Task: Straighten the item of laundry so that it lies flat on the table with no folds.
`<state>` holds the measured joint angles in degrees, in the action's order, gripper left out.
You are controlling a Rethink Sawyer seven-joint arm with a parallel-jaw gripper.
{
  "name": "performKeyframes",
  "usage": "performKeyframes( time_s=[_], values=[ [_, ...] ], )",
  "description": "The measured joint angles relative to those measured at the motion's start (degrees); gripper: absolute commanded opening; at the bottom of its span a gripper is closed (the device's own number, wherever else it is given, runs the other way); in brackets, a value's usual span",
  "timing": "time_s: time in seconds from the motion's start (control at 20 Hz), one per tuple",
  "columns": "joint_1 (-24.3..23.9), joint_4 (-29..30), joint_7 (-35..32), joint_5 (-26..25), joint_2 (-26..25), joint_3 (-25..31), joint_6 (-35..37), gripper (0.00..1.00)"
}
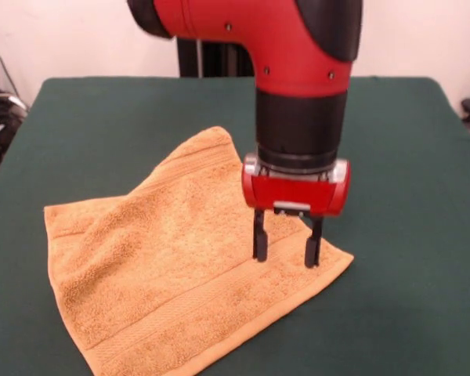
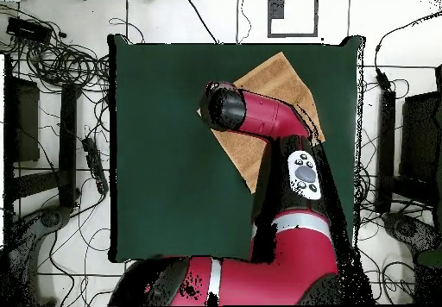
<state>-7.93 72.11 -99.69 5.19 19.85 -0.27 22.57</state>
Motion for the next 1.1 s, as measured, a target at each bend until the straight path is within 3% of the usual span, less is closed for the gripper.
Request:
performKeyframes(
  time_s=[0.35,0.65,0.7,1.1],
  values=[
    [1.2,-1.8,0.0,1.7,-4.3,-1.1,-0.4,1.00],
    [3.2,-1.8,0.0,3.0,-4.6,-2.8,-0.5,1.00],
    [4.0,-1.8,0.0,3.7,-4.6,-3.5,-0.7,0.00],
    [5.1,-1.8,0.0,5.2,-4.6,-3.9,-1.0,0.00]
  ],
)
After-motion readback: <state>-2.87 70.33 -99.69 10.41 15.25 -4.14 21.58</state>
